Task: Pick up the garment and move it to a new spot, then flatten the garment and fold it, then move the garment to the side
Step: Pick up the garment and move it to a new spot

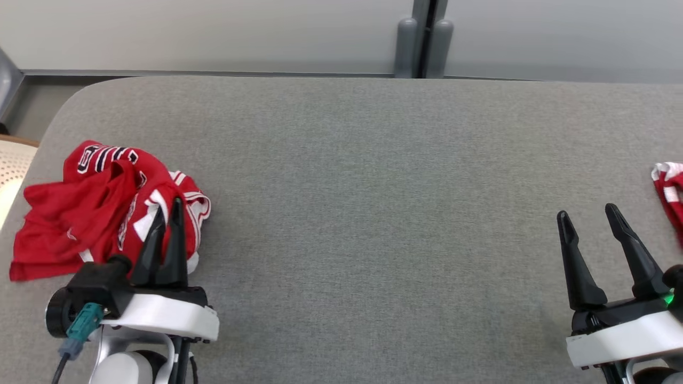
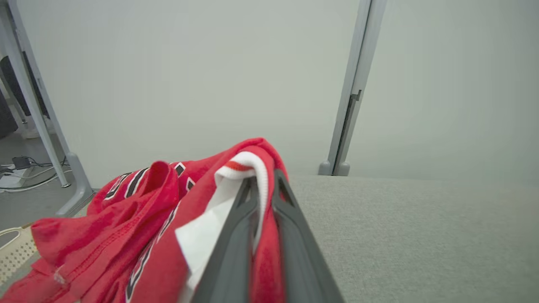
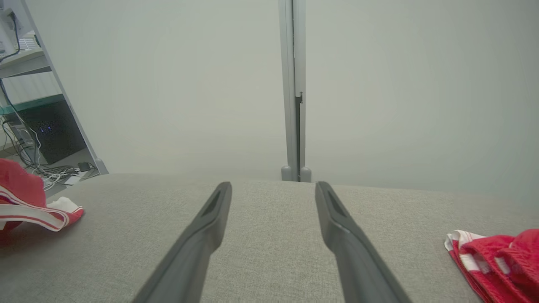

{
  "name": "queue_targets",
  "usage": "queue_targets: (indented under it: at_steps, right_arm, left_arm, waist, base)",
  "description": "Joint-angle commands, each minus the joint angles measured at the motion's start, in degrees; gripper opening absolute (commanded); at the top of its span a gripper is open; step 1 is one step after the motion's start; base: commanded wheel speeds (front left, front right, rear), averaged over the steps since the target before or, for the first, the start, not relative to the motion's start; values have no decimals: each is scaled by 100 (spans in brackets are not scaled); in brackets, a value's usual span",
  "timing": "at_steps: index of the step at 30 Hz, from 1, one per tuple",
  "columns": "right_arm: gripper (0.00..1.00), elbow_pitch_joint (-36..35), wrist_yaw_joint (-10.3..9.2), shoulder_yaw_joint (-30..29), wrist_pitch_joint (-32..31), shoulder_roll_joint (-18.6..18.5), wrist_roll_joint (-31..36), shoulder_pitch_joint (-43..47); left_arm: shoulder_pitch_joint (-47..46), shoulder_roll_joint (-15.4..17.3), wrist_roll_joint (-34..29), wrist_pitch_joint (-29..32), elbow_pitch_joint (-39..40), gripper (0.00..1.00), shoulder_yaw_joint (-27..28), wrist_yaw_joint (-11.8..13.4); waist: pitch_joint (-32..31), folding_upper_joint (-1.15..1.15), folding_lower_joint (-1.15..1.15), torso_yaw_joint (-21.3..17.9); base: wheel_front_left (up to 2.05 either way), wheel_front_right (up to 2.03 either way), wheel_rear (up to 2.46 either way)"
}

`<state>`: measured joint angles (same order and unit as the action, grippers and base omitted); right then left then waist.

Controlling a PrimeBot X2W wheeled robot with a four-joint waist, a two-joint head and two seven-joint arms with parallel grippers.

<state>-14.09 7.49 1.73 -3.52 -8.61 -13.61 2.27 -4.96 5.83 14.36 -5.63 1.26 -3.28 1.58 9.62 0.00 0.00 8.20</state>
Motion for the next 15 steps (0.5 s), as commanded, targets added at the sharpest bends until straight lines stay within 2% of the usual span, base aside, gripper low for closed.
queue_targets:
  at_steps: [1,4,9,15]
  right_arm:
    - [100,9,0,17,36,-4,-15,6]
    - [100,13,0,40,62,32,-38,-52]
    - [100,78,0,127,171,109,-83,-176]
    - [100,278,0,249,411,253,-198,-381]
  left_arm:
    - [46,-1,-55,85,184,0,-109,-24]
    - [-26,-39,-124,300,378,0,-500,-199]
    - [-500,-135,-120,435,234,0,-1174,-527]
    - [-1285,-216,-171,529,-27,0,-1954,-718]
  waist:
    - [-8,0,0,-237]
    - [60,0,0,-534]
    - [293,0,0,-1198]
    - [761,0,0,-2159]
  base:
    - [0,0,0]
    - [0,0,0]
    - [0,0,0]
    - [0,0,0]
